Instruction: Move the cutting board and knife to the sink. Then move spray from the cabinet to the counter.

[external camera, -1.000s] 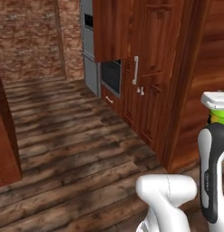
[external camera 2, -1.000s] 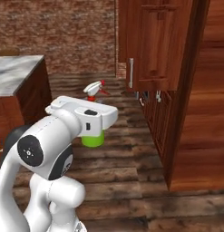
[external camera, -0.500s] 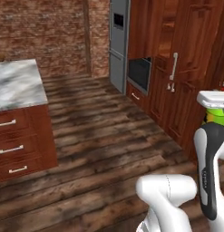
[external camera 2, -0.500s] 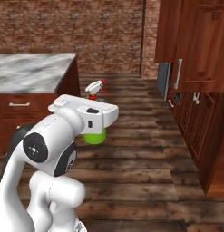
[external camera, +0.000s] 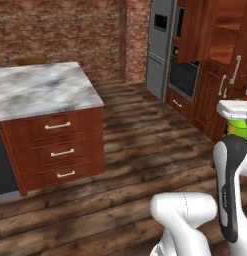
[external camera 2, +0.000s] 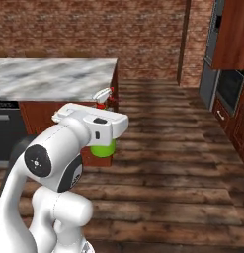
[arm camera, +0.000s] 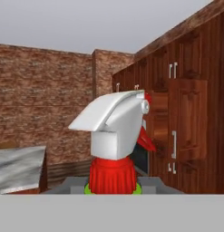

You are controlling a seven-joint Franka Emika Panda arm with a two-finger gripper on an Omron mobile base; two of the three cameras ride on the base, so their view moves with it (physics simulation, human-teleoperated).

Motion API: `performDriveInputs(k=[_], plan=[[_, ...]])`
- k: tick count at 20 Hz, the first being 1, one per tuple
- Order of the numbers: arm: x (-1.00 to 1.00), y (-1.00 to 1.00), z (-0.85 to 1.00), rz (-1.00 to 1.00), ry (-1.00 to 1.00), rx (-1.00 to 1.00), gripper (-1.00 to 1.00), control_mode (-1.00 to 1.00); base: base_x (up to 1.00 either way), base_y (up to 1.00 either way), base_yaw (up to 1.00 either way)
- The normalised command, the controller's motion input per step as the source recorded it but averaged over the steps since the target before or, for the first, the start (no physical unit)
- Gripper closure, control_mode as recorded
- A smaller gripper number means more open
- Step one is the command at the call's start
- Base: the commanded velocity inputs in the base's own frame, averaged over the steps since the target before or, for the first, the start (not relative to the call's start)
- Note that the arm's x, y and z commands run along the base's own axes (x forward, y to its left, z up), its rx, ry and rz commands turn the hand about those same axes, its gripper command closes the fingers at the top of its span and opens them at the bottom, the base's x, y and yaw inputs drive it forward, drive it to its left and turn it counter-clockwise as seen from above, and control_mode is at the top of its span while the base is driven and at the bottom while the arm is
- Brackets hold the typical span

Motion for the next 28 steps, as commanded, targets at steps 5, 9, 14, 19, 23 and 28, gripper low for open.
performDriveInputs(k=[5, 9, 14, 19, 23, 28], plan=[[0.0, 0.0, 0.0, 0.0, 0.0, 0.0, 1.0, 1.0, 0.15, 1.0, 0.23], [0.0, 0.0, 0.0, 0.0, 0.0, 0.0, 1.0, 1.0, 0.23, 1.0, 0.29], [0.0, 0.0, 0.0, 0.0, 0.0, 0.0, 1.0, 1.0, 0.65, 1.0, 0.21], [0.0, 0.0, 0.0, 0.0, 0.0, 0.0, 1.0, 1.0, 1.0, 1.0, 0.08], [0.0, 0.0, 0.0, 0.0, 0.0, 0.0, 1.0, 1.0, 1.0, 1.0, 0.0], [0.0, 0.0, 0.0, 0.0, 0.0, 0.0, 1.0, 1.0, 1.0, 0.41, -0.01]])
